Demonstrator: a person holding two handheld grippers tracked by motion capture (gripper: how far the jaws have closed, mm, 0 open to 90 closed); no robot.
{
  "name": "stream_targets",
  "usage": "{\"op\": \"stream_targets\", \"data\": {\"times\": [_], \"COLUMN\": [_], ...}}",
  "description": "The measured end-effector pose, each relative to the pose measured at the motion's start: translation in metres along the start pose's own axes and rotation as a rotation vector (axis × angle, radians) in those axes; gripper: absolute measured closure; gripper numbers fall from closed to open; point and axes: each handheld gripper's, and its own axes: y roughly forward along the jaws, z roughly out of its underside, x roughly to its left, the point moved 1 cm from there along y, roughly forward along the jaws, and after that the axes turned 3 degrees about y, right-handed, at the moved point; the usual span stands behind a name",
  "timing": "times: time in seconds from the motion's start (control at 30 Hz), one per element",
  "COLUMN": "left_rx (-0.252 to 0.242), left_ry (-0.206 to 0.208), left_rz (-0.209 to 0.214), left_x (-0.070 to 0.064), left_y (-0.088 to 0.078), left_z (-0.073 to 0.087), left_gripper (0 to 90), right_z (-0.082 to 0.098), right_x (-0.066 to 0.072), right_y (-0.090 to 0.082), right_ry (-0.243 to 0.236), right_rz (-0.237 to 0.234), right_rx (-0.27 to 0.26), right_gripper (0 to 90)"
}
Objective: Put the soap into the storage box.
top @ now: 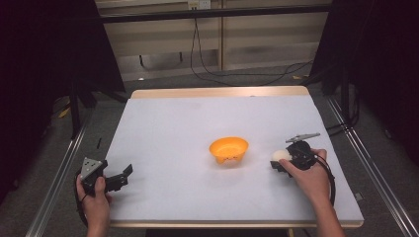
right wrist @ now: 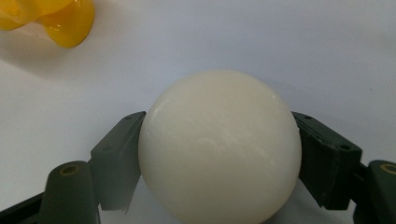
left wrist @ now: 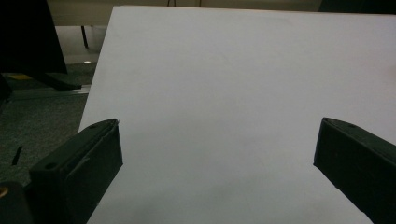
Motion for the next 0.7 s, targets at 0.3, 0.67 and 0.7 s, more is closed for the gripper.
{"op": "stream_targets", "data": {"times": [0.3, 0.67, 0.7], "left_rx": [0.002, 0.003, 0.003], "left_ry": [0.000, 0.001, 0.001], "left_rz": [0.000, 0.000, 0.000], "left_x": [0.000, 0.000, 0.000], "left_y": [0.000, 0.000, 0.000], "left_z": [0.000, 0.000, 0.000], "left_gripper": [1.0, 1.0, 1.0], "right_z": [-0.003, -0.013, -0.014], "right_x": [0.001, 0.006, 0.007], "right_y": [-0.003, -0.009, -0.010], "right_ry": [-0.010, -0.023, -0.024], "right_rz": [-0.025, -0.055, -0.051], "right_rx": [0.001, -0.018, -0.019], "right_gripper": [24.1, 24.1, 24.1]}}
